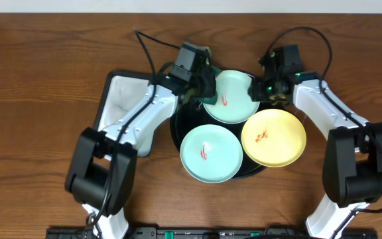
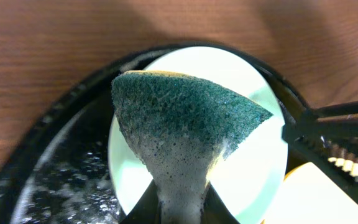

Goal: Clean dirty plates on tray and stack at the side

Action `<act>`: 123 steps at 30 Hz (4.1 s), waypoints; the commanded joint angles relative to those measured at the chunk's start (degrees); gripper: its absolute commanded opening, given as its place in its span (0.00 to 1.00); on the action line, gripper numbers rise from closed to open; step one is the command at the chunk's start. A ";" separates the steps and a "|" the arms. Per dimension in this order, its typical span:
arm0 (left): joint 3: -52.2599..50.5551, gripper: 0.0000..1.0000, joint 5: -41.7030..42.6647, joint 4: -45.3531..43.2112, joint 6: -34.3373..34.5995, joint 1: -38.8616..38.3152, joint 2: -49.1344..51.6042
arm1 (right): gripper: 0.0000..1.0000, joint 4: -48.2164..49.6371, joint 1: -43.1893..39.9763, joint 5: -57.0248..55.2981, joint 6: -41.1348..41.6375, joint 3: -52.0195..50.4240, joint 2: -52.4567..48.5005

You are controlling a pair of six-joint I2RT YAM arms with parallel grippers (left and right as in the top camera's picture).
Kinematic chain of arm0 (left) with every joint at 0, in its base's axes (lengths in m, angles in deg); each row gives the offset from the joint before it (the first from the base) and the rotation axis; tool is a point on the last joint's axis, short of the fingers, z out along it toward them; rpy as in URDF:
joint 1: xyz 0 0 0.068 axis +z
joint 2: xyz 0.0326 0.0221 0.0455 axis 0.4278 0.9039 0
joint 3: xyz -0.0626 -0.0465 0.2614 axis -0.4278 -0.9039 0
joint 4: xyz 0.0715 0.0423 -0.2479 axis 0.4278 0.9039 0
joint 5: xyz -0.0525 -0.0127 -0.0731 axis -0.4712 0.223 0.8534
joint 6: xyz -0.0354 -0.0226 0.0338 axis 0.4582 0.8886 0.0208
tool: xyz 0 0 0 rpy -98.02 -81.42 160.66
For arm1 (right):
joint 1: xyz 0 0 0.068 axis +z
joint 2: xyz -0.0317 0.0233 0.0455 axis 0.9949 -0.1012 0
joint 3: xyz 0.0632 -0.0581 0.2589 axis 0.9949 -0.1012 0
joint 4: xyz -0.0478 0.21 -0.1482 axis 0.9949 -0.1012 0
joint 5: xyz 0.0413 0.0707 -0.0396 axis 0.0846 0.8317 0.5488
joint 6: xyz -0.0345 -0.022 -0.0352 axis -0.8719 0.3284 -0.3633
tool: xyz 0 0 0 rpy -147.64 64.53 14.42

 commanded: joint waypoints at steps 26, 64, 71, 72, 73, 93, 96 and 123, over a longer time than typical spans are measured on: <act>0.24 0.07 5.73 -15.67 11.65 -4.31 14.14 | 0.01 -2.45 0.44 -1.57 1.36 0.70 -6.86; 6.73 0.08 0.17 -8.22 15.45 -9.75 16.94 | 0.01 -5.16 0.42 -1.60 -1.03 0.70 -6.86; 6.73 0.08 -5.53 -0.17 10.29 -6.73 16.94 | 0.01 -5.20 0.42 -1.57 -1.03 0.70 -6.86; 6.73 0.08 -6.32 0.96 9.27 -5.97 16.94 | 0.01 -5.20 0.42 -1.57 -1.03 0.70 -6.86; 6.73 0.07 -6.91 2.05 7.69 -5.18 16.94 | 0.01 -5.20 0.42 -1.57 -1.03 0.70 -6.86; 6.73 0.07 -10.54 -2.51 4.74 -7.67 17.07 | 0.01 -5.84 0.39 -1.60 -1.05 0.70 -6.86; 6.73 0.07 -8.66 -5.66 5.51 -10.27 17.07 | 0.01 -5.84 0.39 -1.57 -1.05 0.70 -6.86; 6.80 0.08 -22.91 8.24 -13.55 -3.93 2.08 | 0.01 -6.25 0.42 -1.57 -1.03 0.70 -6.86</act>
